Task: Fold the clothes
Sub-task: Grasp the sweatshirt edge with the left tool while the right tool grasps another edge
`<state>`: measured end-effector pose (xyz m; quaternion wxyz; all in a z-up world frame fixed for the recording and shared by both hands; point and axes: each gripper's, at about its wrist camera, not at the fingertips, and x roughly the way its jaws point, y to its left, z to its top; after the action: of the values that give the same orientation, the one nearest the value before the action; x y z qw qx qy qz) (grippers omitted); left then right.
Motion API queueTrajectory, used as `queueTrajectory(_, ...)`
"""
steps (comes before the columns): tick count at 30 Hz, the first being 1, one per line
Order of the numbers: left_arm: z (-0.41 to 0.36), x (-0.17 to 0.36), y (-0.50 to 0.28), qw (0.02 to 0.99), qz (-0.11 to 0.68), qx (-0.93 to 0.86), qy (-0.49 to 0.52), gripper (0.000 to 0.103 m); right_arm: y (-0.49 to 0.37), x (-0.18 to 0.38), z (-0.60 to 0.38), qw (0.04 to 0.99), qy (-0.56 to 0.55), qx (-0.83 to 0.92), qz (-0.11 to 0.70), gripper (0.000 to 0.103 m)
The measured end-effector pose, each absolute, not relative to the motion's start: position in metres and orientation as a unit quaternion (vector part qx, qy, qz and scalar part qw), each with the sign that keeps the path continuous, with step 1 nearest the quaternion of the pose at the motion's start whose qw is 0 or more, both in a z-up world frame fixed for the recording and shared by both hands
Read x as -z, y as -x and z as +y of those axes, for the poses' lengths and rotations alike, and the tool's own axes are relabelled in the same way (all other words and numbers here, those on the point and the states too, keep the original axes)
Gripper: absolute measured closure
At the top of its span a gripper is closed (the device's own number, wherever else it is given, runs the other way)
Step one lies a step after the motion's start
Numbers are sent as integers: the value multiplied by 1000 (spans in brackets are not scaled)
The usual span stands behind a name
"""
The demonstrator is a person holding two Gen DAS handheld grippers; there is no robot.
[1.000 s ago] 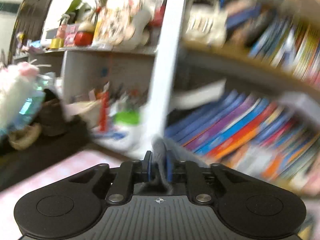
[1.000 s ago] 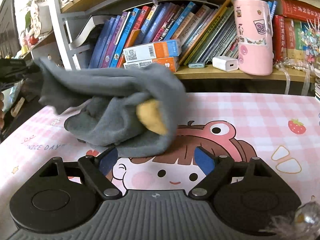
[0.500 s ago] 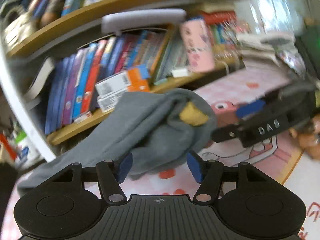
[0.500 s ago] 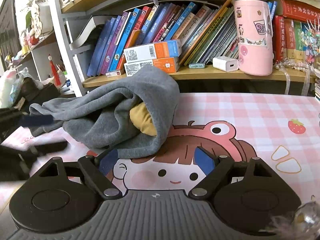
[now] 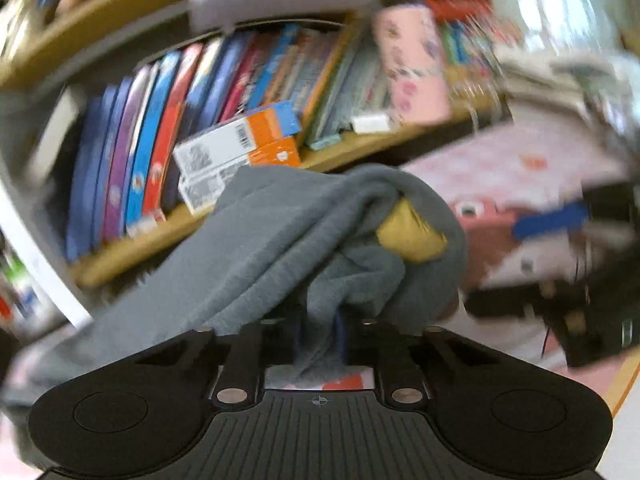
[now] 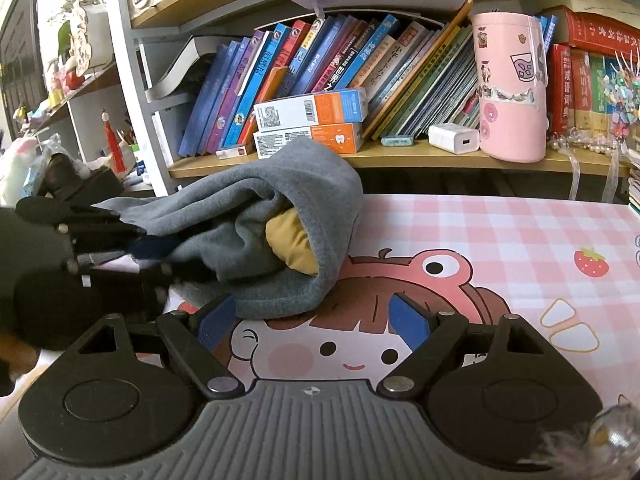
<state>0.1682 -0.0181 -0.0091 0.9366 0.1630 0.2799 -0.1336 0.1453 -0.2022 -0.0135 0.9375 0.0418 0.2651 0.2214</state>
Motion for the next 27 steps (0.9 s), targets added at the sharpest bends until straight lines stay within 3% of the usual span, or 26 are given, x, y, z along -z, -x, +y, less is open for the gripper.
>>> queueTrajectory(5, 9, -16, -148, 950, 255, 170, -64, 98, -145, 13, -202, 937, -41, -223, 264, 19)
queueTrajectory(14, 17, -53, -11, 953, 198, 223, -47, 98, -115, -2, -185, 941, -10, -258, 219, 19)
queueTrajectory(16, 26, -60, 8, 962, 183, 200, -39, 98, -100, -10, -178, 943, 0, -268, 199, 42)
queueTrajectory(17, 36, -63, 17, 969, 174, 173, -34, 98, -93, -15, -176, 944, 4, -270, 191, 66)
queueTrajectory(20, 75, -68, 31, 984, 155, 82, 8, 98, -83, -33, -195, 943, -58, -274, 179, 89)
queueTrajectory(22, 103, -68, 38, 988, 143, 41, 47, 98, -78, -43, -211, 940, -108, -274, 172, 95)
queueTrajectory(27, 160, -66, 40, 981, 132, -1, 140, 98, -60, -34, -251, 934, -180, -234, 201, 96)
